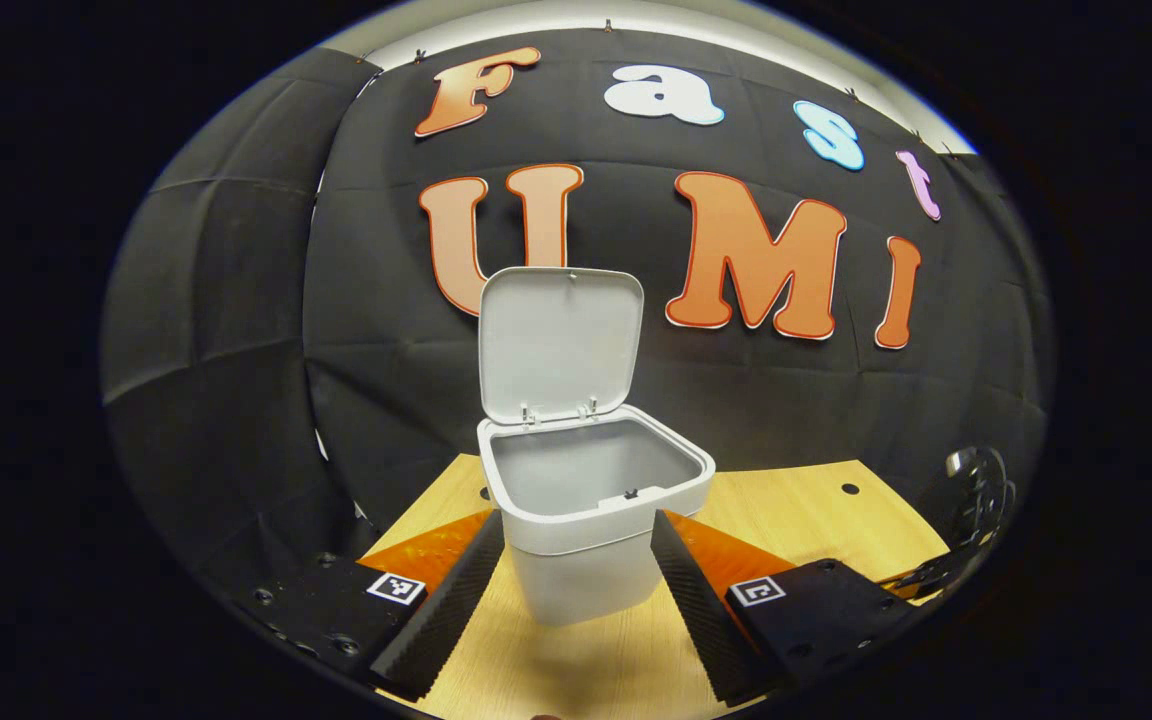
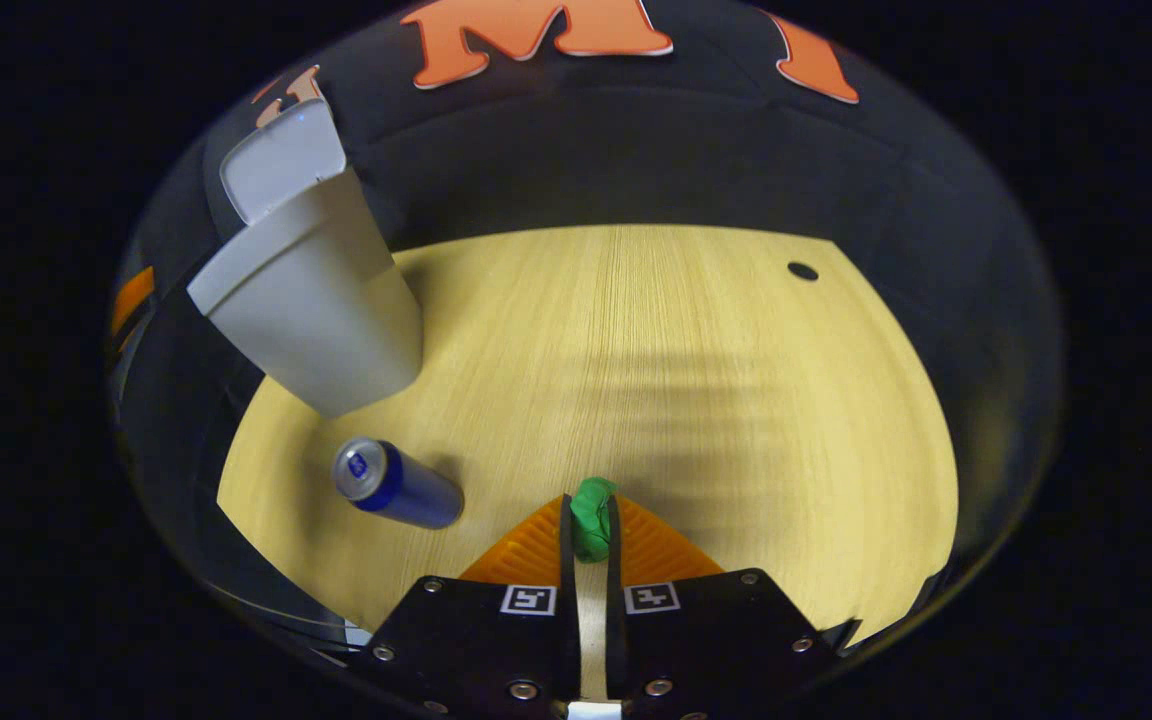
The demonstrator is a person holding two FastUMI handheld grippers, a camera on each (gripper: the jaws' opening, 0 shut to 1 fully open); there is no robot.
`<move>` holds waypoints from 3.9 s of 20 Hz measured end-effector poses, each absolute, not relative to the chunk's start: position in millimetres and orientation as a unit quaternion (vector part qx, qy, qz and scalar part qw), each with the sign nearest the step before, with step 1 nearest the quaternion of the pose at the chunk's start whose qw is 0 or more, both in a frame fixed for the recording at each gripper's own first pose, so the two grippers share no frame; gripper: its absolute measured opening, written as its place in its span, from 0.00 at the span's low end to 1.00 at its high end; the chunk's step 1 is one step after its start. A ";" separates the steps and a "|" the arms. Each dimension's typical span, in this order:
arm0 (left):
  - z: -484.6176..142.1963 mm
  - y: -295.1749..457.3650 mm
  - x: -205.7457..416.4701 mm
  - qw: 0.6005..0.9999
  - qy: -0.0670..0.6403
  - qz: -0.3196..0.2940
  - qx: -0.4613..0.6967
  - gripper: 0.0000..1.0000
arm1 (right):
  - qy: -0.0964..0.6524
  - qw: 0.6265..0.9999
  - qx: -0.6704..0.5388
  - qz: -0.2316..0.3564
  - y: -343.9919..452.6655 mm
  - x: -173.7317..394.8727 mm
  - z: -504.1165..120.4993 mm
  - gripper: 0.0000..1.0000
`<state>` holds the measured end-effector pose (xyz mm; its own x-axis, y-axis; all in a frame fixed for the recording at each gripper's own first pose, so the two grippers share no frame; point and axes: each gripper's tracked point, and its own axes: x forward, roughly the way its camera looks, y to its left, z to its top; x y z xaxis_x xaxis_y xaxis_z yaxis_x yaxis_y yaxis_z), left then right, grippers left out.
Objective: Press the lid of the desktop garbage bin to open it, pick up the crumpled paper on the desktop and throw it into the bin, then pick up the pop can on the desktop and drop it into the bin, and finally close the garbage bin lid.
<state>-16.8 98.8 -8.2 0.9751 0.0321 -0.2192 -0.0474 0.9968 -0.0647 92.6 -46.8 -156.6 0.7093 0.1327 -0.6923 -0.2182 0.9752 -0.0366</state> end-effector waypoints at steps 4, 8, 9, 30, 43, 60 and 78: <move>-7.3 93.0 -20.3 0.993 0.109 0.011 -0.031 0.95 | 0.298 0.945 -0.068 0.116 -43.0 140.9 -48.3 0.10; -6.6 94.7 -24.1 0.994 0.109 0.008 -0.030 0.95 | 0.240 0.957 -0.067 0.149 -2.9 156.3 31.3 0.10; -7.0 97.0 -24.9 0.993 0.110 0.009 -0.031 0.95 | 0.228 0.958 -0.072 0.157 5.7 158.0 44.5 0.10; -25.2 192.7 -67.9 0.988 0.122 0.073 -0.059 0.95 | 0.113 0.931 -0.115 0.328 243.2 199.2 138.4 0.10; -38.5 233.2 -77.7 0.985 0.132 0.090 -0.065 0.95 | 0.157 0.924 -0.126 0.326 328.3 254.7 70.1 0.14; -37.0 236.2 -71.5 0.985 0.128 0.083 -0.086 0.95 | 0.115 0.931 -0.134 0.321 324.8 250.8 86.3 0.97; -16.1 103.1 -44.1 0.992 0.118 -0.026 -0.039 0.94 | 0.050 0.970 -0.083 0.224 141.8 199.9 137.8 1.00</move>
<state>-44.1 103.1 -16.1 0.9708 -0.0604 -0.2320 0.0422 0.9957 -0.0828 199.9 141.8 137.8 0.8950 0.4256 -0.1337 -0.4421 0.8862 -0.1386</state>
